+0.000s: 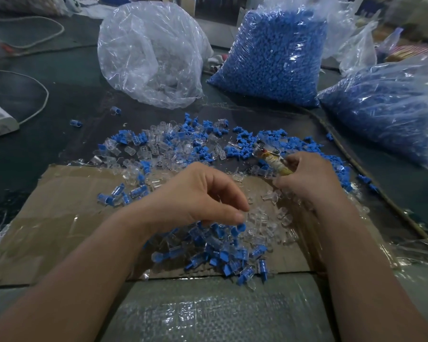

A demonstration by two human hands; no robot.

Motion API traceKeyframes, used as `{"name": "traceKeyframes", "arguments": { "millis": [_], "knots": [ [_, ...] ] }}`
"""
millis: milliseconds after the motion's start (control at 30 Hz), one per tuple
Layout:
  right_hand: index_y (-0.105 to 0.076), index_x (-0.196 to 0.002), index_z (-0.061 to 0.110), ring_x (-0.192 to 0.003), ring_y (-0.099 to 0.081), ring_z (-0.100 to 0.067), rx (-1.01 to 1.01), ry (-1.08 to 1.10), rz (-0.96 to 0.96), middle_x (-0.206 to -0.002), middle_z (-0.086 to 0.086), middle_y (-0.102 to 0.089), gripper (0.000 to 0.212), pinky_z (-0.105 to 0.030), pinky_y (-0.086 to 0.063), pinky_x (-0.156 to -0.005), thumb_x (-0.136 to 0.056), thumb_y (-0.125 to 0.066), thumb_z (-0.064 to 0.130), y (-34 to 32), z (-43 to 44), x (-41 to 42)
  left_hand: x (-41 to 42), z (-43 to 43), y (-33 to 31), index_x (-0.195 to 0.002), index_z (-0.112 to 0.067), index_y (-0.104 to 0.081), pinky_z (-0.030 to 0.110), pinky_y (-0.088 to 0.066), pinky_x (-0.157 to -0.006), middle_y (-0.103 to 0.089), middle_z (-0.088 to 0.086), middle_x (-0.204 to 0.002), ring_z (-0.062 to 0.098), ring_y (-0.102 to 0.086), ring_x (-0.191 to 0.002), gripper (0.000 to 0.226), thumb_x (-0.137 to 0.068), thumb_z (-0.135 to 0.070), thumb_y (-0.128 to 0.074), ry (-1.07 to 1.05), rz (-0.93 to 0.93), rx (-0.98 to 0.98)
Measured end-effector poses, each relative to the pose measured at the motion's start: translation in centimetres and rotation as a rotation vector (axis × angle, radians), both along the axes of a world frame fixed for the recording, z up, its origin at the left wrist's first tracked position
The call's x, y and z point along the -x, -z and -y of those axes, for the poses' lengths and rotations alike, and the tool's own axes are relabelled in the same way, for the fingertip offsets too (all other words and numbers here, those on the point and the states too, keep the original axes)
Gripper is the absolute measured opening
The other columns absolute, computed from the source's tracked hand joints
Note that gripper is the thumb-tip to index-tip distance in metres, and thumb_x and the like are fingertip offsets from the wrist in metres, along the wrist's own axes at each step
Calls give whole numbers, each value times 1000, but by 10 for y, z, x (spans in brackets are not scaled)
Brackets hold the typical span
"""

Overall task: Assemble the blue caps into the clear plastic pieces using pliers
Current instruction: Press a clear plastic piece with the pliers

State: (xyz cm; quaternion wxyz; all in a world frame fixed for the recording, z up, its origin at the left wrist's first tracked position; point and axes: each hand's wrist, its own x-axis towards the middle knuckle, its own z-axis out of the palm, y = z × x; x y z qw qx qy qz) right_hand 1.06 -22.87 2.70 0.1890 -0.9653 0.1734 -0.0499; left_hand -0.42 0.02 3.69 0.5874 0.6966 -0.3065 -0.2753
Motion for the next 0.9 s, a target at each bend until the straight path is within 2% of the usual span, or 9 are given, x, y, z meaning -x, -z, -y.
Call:
{"name": "traceKeyframes", "arguments": {
  "millis": [133,200,267,433,533,667,733,800,900],
  "knots": [
    [-57,-118,16,-69,-46,-9,0,10,-9,-83,9,-52,55,-29,-35,-69,-67,-78,26,4,4,-3,2,2,1,-79,-13,-72,14,-42,-45,-70,-1,-70,2,-57,-52,15,-66,-21,-71,58,-20,-56],
    [-56,-119,16,-77,-49,-11,-14,8,-21,-96,4,-60,60,-29,-36,-71,-66,-79,32,6,6,-5,2,2,1,-81,-12,-70,12,-38,-41,-70,0,-69,0,-51,-45,14,-69,-19,-68,23,-35,-45],
    [-54,-123,17,-93,-51,-17,-23,14,-48,-114,-1,-60,68,-30,-37,-76,-64,-79,40,8,8,-5,1,2,0,-78,-14,-69,11,-36,-38,-70,0,-67,0,-48,-40,10,-69,-19,-66,-77,-40,-8],
    [-52,-126,15,-106,-52,-21,-55,6,-81,-122,-3,-58,72,-32,-36,-79,-65,-78,43,8,10,-5,-7,0,1,-73,-15,-66,11,-37,-37,-68,-2,-60,2,-44,-35,14,-80,-4,-62,-507,33,89],
    [-51,-126,15,-100,-51,-20,-56,-2,-106,-123,-4,-56,70,-32,-36,-79,-67,-76,45,6,9,-5,-13,-2,4,-76,-14,-66,10,-37,-37,-67,-1,-60,2,-47,-36,14,-83,-2,-61,-713,25,78],
    [-56,-112,13,-85,-44,-14,-42,-39,-125,-112,-5,-57,61,-34,-37,-74,-67,-72,52,4,6,-1,-15,-2,6,-79,-13,-66,9,-36,-37,-68,6,-73,2,-52,-39,15,-83,1,-60,-753,-25,46],
    [-56,-113,13,-89,-46,-15,-21,-48,-74,-117,-6,-57,60,-34,-38,-76,-71,-68,54,2,4,0,-16,-2,6,-79,-14,-65,8,-35,-37,-67,8,-77,0,-53,-41,16,-82,1,-61,-768,-18,49],
    [-54,-122,15,-106,-48,-18,0,-71,59,-126,-6,-52,58,-35,-37,-88,-77,-64,50,-1,-3,1,-17,-2,7,-77,-15,-64,9,-35,-37,-67,8,-76,0,-53,-41,18,-82,2,-61,-806,-7,65],
    [-57,-121,15,-112,-44,-9,-9,-231,315,-125,-3,-54,39,-24,-28,-92,-87,-60,34,-8,-22,0,-19,-4,8,-76,-17,-63,11,-36,-36,-67,5,-75,2,-54,-44,19,-82,1,-62,-876,-18,97]
  ]
}}
